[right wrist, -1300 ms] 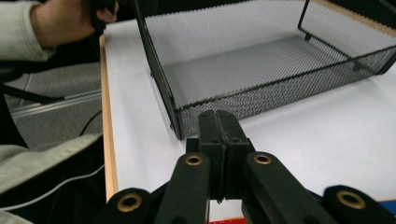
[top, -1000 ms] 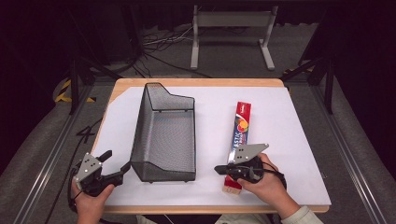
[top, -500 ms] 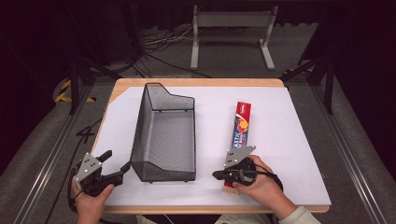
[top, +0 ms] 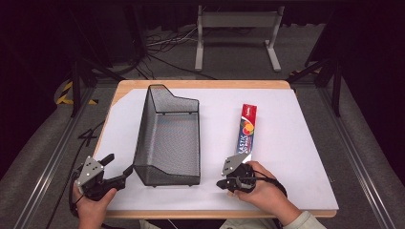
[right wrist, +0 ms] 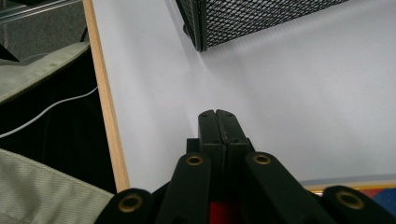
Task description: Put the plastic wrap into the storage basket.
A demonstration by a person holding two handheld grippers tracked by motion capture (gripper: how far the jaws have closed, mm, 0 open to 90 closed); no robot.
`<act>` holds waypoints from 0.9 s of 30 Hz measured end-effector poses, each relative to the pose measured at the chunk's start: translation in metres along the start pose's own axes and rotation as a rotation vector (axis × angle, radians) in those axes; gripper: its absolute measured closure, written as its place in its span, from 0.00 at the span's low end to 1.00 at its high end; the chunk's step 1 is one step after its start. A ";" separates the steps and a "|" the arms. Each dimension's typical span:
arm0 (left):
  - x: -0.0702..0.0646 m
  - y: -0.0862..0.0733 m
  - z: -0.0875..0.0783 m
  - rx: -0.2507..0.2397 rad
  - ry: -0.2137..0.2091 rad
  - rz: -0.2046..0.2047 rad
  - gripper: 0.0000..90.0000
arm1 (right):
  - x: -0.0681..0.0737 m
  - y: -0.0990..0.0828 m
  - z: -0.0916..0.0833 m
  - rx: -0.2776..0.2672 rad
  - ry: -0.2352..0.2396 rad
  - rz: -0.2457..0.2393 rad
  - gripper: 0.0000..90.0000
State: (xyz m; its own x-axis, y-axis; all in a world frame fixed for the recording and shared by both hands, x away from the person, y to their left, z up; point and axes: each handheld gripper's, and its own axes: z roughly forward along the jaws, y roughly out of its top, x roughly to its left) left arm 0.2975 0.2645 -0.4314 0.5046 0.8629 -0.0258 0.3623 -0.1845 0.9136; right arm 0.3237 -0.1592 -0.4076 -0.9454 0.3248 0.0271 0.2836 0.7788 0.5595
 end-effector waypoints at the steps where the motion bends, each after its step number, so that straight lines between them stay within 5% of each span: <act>1: 0.000 0.000 0.000 0.000 0.000 0.000 0.23 | 0.000 0.000 0.000 0.003 0.000 -0.004 1.00; 20: 0.000 0.003 0.003 -0.008 -0.006 -0.001 0.23 | 0.001 -0.011 -0.012 0.068 -0.017 0.066 1.00; 27: 0.001 0.004 0.004 -0.011 -0.005 -0.006 0.23 | -0.004 -0.028 -0.027 0.096 -0.074 0.113 1.00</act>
State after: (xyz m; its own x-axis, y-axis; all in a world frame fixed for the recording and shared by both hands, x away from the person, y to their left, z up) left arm 0.3024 0.2624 -0.4297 0.5064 0.8617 -0.0329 0.3567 -0.1745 0.9178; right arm 0.3149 -0.1966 -0.4008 -0.8932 0.4491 0.0224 0.4049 0.7816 0.4746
